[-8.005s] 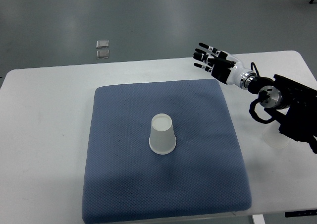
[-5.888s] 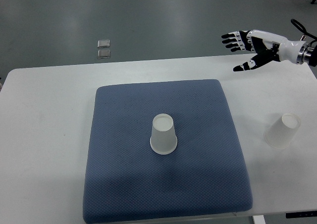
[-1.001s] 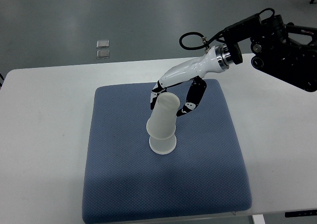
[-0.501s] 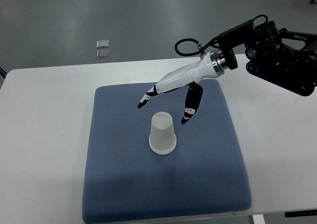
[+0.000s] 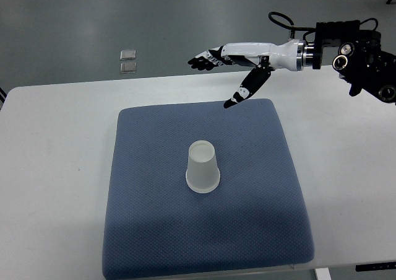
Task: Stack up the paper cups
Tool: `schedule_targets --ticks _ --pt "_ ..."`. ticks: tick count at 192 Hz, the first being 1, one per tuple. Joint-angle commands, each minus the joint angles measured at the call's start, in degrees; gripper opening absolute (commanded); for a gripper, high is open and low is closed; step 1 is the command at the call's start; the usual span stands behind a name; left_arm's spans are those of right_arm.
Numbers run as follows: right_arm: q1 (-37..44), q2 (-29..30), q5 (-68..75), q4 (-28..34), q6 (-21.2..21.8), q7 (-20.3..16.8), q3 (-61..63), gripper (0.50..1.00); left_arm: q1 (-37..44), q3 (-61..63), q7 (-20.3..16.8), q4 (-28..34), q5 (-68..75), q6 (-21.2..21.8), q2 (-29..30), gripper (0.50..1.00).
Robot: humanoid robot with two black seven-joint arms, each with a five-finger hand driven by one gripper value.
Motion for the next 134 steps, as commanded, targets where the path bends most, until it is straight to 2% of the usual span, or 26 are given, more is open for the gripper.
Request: schedule_targets --ticks 1,12,14,35,56,68,77,105,134 --pt "-2.4 1.0 14.2 -5.4 0.0 -8.4 1.5 0.924 0.0 0.1 0.0 0.0 0.0 0.0 0.0 1.000" --pt "-3.9 1.2 25.5 -7.4 0.0 -14.3 1.6 0.924 0.0 0.0 0.0 0.0 0.1 0.0 0.0 1.000" --pt "-3.9 1.2 25.5 -7.4 0.0 -14.3 1.6 0.924 0.0 0.0 0.0 0.0 0.1 0.0 0.0 1.000" --pt "-6.0 2.5 44.5 -10.8 0.0 -23.7 1.6 0.924 0.0 0.0 0.0 0.0 0.1 0.0 0.0 1.000" --pt "-7.9 3.3 57.4 -12.8 0.0 -31.0 1.5 0.924 0.0 0.0 0.0 0.0 0.0 0.0 0.0 1.000" --pt "-8.8 3.9 61.9 -13.4 -0.1 -32.9 1.5 0.924 0.0 0.0 0.0 0.0 0.0 0.0 0.0 1.000" --pt "-9.5 4.5 65.4 -13.6 -2.3 -33.6 1.6 0.924 0.0 0.0 0.0 0.0 0.0 0.0 0.0 1.000" --pt "-11.6 5.7 73.4 -13.6 -5.3 -33.5 1.7 0.924 0.0 0.0 0.0 0.0 0.1 0.0 0.0 1.000" --pt "-12.6 6.5 76.1 -13.7 -5.5 -32.4 1.8 0.926 0.0 0.0 0.0 0.0 0.0 0.0 0.0 1.000"
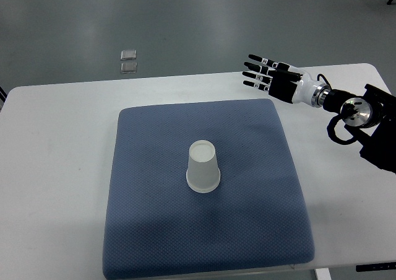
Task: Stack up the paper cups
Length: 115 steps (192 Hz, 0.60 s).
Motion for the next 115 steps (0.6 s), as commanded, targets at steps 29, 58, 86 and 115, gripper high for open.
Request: schedule_targets --ticks 29,58,86,115 --pt "-1.2 0.5 0.4 0.1 0.7 2.8 0.0 0.926 0.0 0.1 0.0 0.0 0.0 0.0 0.0 1.000" --pt "-0.9 -0.6 0.4 0.0 0.7 3.0 0.1 0.926 0.0 0.0 0.0 0.0 0.0 0.0 0.0 1.000" --pt "-0.7 -2.0 0.7 0.1 1.8 3.0 0.1 0.926 0.0 0.0 0.0 0.0 0.0 0.0 0.0 1.000" --pt "-0.8 -1.9 0.6 0.0 3.3 3.0 0.1 0.926 0.0 0.1 0.0 0.0 0.0 0.0 0.0 1.000"
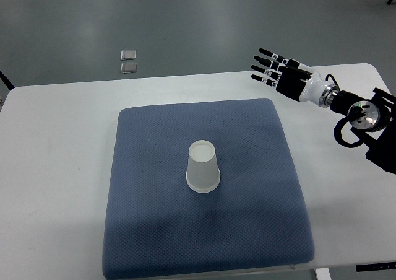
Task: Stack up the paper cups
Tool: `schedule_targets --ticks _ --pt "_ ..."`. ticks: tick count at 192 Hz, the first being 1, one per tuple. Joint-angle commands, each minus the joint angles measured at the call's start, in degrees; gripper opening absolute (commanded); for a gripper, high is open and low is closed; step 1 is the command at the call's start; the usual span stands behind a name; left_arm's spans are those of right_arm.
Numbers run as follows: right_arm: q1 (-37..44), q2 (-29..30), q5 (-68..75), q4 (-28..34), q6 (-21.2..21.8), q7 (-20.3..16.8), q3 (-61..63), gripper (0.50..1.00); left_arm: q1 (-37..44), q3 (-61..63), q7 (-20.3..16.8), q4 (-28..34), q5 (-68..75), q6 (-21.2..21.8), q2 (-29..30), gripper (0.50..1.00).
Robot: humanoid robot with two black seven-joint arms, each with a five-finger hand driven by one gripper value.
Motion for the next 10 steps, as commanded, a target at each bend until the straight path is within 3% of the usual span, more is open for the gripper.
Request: schedule_targets --ticks 1,10 --pt "-0.1 0.0 0.0 0.0 0.8 0.0 0.0 0.926 0.0 0.1 0.0 0.0 0.0 0.0 0.0 1.000" --pt "-0.1 0.2 -0.3 0.1 0.9 0.0 0.0 0.926 0.0 0.0 0.0 0.0 0.0 0.0 0.0 1.000"
